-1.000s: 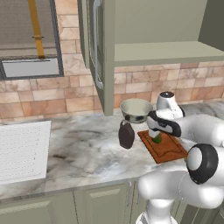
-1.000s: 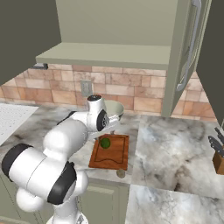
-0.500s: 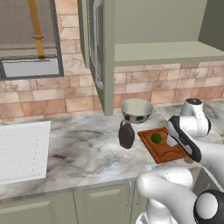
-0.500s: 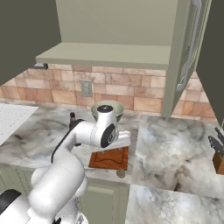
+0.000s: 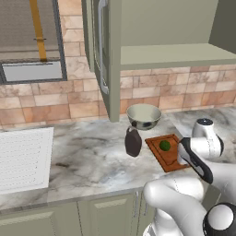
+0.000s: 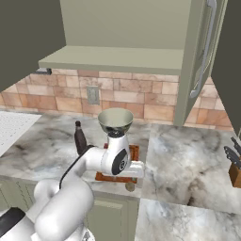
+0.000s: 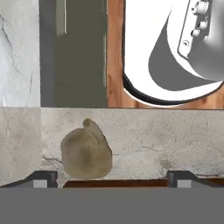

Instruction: Open the cabinet. Place the bowl and condiment on the counter. Then place the lime and garlic on the cutting board.

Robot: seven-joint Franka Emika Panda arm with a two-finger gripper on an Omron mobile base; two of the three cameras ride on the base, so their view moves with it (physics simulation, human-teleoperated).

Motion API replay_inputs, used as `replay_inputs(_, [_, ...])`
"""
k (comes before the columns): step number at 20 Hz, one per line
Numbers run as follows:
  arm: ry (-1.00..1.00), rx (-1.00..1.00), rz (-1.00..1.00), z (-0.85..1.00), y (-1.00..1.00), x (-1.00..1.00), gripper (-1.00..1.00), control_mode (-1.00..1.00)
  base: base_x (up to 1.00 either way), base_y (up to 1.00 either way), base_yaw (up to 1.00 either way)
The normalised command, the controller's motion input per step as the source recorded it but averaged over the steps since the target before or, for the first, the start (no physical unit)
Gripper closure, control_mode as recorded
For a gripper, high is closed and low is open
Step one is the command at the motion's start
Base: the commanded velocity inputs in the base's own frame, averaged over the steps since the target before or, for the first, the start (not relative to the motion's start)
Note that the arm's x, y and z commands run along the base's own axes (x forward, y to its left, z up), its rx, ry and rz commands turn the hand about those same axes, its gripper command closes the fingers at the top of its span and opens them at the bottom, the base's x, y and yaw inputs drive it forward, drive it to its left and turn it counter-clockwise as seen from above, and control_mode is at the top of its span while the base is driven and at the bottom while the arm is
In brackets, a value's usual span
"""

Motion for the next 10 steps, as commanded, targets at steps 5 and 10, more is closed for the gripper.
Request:
replay_inputs(5, [0.09, 0.02, -0.22, -0.25, -0.29, 0.00, -1.00, -1.00, 0.00, 0.00, 0.00])
replay_inputs(10, [0.04, 0.02, -0.18, -0.24, -0.25, 0.00, -1.00, -1.00, 0.00, 0.00, 0.00])
